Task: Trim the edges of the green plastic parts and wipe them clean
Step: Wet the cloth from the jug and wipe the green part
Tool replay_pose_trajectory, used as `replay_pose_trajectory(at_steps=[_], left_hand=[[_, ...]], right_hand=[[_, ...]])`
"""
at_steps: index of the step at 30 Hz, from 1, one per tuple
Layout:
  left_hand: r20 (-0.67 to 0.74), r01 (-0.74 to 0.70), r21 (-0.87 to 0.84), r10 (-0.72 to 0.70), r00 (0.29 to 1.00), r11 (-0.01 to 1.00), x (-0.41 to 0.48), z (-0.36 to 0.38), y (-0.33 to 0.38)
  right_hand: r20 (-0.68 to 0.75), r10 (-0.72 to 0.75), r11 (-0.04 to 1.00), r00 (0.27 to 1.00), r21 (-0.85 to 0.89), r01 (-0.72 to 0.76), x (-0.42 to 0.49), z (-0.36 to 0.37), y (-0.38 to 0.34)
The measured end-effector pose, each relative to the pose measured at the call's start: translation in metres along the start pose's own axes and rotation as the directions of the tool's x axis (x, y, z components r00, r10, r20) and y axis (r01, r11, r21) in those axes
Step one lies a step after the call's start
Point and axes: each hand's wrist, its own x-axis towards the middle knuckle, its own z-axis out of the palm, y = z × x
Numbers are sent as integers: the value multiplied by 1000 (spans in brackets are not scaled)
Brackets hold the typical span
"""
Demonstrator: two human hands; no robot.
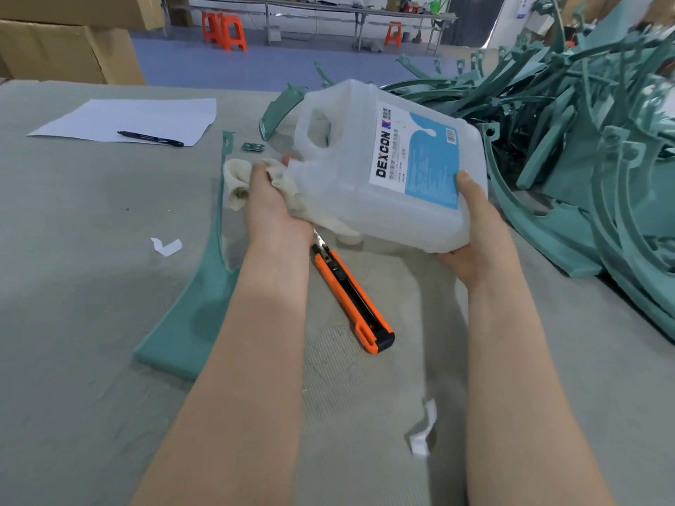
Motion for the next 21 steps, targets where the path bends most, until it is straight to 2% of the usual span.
replay_pose_trajectory(at_steps=[3, 5, 11, 13, 16, 19, 21], left_hand=[[20, -88, -82, 90, 996, 993, 2, 25, 4], [47, -116, -69, 119, 992, 991, 0, 39, -3], [88, -19, 247, -3, 996, 969, -19, 67, -69], [54, -40, 326, 24, 998, 945, -18, 70, -84], [92, -34, 361, 0, 996, 932, -13, 73, -93], [132, -20, 387, -34, 991, 922, -6, 76, -101], [125, 10, 386, -63, 990, 922, -1, 77, -105]], right_hand=[[44, 92, 990, 995, 104, -96, 2, 1, 5], [3, 115, 978, 993, 174, -114, 1, 2, 7], [-163, 96, 985, 982, 156, -70, -2, 3, 11], [-274, 62, 998, 960, -3, -65, 0, 0, 13], [-409, -81, 938, 909, -340, -69, 6, -3, 15], [-449, -225, 887, 865, -461, -9, 10, -7, 20], [-457, -261, 856, 850, -517, -15, 10, -8, 21]])
